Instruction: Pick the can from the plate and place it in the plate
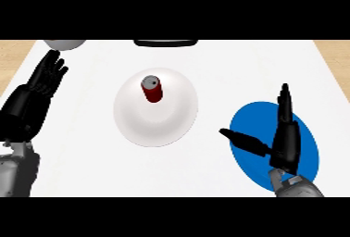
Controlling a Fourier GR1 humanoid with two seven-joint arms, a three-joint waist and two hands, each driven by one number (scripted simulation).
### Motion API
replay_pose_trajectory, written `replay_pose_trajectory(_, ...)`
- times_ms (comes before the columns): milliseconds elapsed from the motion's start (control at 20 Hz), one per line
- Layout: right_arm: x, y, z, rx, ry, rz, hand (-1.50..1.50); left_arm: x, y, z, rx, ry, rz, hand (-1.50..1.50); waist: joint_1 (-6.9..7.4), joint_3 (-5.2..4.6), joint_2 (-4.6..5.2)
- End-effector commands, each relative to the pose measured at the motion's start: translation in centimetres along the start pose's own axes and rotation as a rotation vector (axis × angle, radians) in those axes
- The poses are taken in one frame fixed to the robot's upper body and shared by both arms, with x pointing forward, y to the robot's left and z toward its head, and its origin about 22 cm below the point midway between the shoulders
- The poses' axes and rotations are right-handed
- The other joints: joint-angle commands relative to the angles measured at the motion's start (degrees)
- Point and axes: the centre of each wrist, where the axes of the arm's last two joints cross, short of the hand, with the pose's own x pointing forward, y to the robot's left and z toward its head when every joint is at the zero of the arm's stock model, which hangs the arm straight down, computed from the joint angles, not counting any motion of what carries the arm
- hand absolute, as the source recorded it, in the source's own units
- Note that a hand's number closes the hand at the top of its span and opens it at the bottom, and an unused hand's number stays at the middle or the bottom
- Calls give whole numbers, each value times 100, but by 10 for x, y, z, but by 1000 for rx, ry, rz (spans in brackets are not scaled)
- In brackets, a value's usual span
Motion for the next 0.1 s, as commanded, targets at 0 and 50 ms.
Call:
replay_pose_trajectory(0, -7, -43, 7, -2, -28, 45, -150, -4, -14, -11, -7, 0, 4, 0, -26, 0, 8)
replay_pose_trajectory(50, -6, -22, -17, -41, -12, 57, -150, -2, -6, -12, 2, -13, 17, 0, 27, -1, 13)
